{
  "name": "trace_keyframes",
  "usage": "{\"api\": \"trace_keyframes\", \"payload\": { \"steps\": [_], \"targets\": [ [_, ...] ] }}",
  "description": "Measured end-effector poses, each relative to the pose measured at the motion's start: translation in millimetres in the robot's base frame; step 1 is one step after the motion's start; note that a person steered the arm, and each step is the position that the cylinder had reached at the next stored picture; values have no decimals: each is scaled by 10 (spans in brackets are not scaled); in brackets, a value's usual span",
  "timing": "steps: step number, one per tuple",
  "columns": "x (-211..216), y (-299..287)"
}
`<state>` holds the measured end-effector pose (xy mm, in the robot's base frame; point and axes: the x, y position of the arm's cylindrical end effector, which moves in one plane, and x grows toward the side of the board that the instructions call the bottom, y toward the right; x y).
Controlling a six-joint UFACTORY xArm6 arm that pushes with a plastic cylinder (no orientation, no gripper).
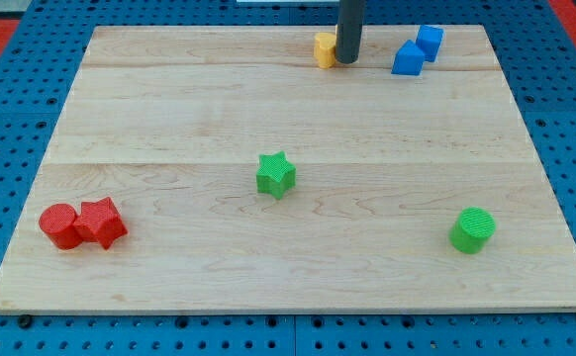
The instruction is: Move the yellow blocks to the bottom center of the board
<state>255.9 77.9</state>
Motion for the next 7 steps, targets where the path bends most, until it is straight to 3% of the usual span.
{"api": "trace_keyframes", "payload": {
  "steps": [2, 4, 5, 7],
  "targets": [
    [-34, 400],
    [-623, 421],
    [-602, 127],
    [53, -194]
  ]
}}
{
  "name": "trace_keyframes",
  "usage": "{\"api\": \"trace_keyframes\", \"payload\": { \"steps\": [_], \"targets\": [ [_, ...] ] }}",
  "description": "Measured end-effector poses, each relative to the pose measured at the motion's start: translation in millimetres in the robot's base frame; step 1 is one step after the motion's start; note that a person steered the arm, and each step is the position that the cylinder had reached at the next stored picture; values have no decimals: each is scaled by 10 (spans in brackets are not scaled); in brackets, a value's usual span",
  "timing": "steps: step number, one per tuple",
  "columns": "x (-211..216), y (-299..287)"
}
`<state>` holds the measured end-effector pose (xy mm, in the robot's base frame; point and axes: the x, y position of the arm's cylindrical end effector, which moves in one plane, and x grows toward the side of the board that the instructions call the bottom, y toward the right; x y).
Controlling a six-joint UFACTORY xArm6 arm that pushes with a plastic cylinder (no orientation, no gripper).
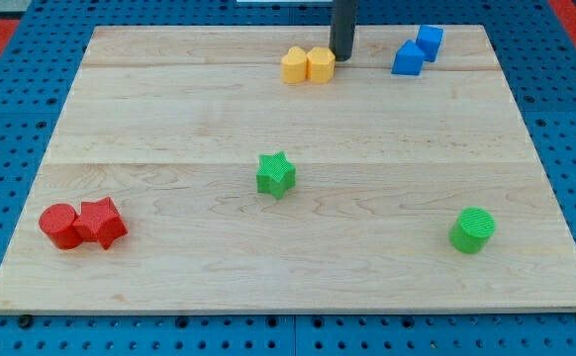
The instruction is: Move the yellow blocks to the bottom center of the board
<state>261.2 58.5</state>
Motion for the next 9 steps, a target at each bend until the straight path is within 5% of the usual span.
{"api": "trace_keyframes", "payload": {
  "steps": [4, 6, 9],
  "targets": [
    [-86, -1419],
    [261, -688],
    [-447, -430]
  ]
}}
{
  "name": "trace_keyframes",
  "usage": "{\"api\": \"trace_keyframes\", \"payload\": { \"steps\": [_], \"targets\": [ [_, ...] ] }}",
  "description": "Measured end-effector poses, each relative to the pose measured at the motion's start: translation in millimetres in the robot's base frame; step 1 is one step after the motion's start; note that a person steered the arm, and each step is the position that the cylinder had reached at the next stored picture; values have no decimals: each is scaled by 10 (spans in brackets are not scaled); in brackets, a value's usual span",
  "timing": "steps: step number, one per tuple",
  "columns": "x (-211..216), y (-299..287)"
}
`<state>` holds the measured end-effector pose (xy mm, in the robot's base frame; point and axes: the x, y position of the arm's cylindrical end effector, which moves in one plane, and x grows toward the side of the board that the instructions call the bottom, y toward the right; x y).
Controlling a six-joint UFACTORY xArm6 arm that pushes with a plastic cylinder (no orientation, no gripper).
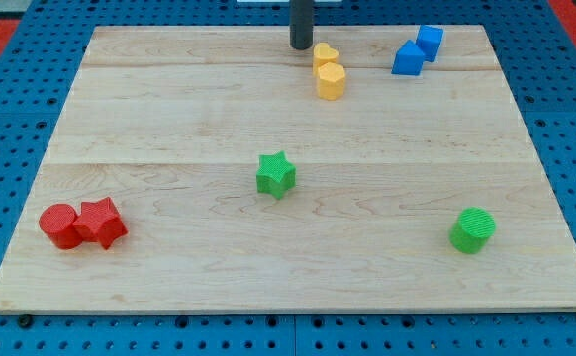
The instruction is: Move the yellow blocks to the bottom center of the board
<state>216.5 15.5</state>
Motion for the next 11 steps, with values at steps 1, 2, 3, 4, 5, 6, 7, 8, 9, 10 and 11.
{"api": "trace_keyframes", "payload": {
  "steps": [1, 2, 3, 4, 5, 6, 7, 8, 9, 10, 11],
  "targets": [
    [122, 462],
    [541, 736],
    [719, 744],
    [391, 712],
    [158, 441],
    [117, 229],
    [518, 274],
    [797, 278],
    [1081, 279],
    [1154, 219],
    [777, 98]
  ]
}}
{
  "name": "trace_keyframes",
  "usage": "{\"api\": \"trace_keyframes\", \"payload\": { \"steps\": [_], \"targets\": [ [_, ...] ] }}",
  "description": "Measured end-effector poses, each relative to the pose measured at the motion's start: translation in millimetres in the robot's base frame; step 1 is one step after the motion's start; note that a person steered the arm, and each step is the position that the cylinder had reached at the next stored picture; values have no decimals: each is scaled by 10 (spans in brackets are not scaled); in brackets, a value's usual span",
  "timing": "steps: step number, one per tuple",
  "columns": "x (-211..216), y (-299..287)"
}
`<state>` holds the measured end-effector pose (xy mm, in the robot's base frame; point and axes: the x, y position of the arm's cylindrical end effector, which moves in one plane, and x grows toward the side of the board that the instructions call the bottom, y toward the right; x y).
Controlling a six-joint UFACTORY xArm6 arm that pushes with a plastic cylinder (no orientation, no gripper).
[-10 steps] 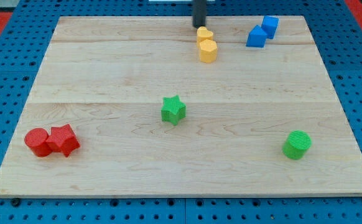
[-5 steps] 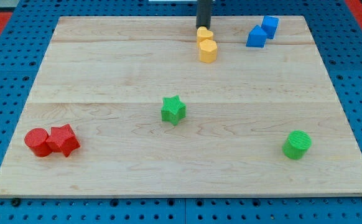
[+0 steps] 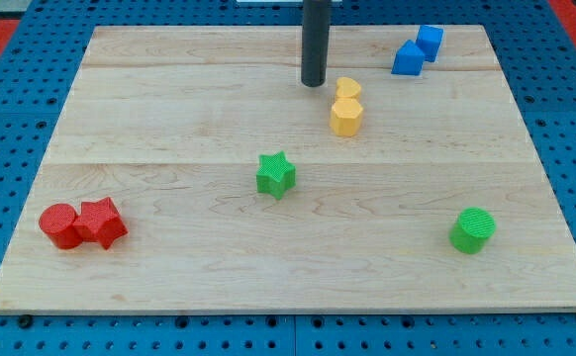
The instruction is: Move the yellow blocks to the bottom center of the board
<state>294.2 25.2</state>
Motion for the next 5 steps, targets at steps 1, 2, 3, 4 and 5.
{"api": "trace_keyframes", "payload": {
  "steps": [1, 2, 3, 4, 5],
  "targets": [
    [-80, 90],
    [65, 419],
    [371, 525],
    [625, 525],
    [879, 526]
  ]
}}
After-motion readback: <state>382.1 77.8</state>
